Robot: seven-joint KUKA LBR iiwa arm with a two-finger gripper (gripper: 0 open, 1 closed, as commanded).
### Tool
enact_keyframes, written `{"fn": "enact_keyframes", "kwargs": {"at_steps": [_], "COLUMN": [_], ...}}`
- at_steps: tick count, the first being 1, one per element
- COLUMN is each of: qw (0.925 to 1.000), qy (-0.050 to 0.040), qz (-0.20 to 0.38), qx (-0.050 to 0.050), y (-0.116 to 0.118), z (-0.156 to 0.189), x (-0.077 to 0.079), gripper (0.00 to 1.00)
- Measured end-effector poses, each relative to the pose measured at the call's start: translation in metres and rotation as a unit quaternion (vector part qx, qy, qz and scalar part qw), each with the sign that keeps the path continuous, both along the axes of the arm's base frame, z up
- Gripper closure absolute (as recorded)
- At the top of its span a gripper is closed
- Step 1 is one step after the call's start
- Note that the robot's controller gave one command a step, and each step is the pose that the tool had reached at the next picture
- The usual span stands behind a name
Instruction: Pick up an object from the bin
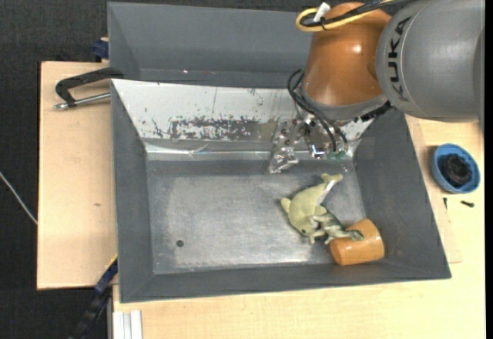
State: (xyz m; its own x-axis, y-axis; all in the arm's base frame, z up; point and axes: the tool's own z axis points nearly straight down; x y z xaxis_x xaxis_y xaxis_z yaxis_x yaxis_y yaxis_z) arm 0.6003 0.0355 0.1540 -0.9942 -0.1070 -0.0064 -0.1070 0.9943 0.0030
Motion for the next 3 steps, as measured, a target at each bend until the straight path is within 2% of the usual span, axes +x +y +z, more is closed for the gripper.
{"fn": "enact_keyframes", "kwargs": {"at_steps": [1, 2, 3], "qw": [0.9952, 0.9918, 1.0], "qy": [0.0031, 0.0064, -0.0012], "qz": [-0.098, -0.128, 0.005], "qx": [-0.002, -0.001, -0.003], "y": [-0.065, -0.074, -0.165], "z": [0.014, -0.012, 0.016], "x": [-0.039, -0.109, -0.081], "gripper": [1.0, 1.0, 1.0]}}
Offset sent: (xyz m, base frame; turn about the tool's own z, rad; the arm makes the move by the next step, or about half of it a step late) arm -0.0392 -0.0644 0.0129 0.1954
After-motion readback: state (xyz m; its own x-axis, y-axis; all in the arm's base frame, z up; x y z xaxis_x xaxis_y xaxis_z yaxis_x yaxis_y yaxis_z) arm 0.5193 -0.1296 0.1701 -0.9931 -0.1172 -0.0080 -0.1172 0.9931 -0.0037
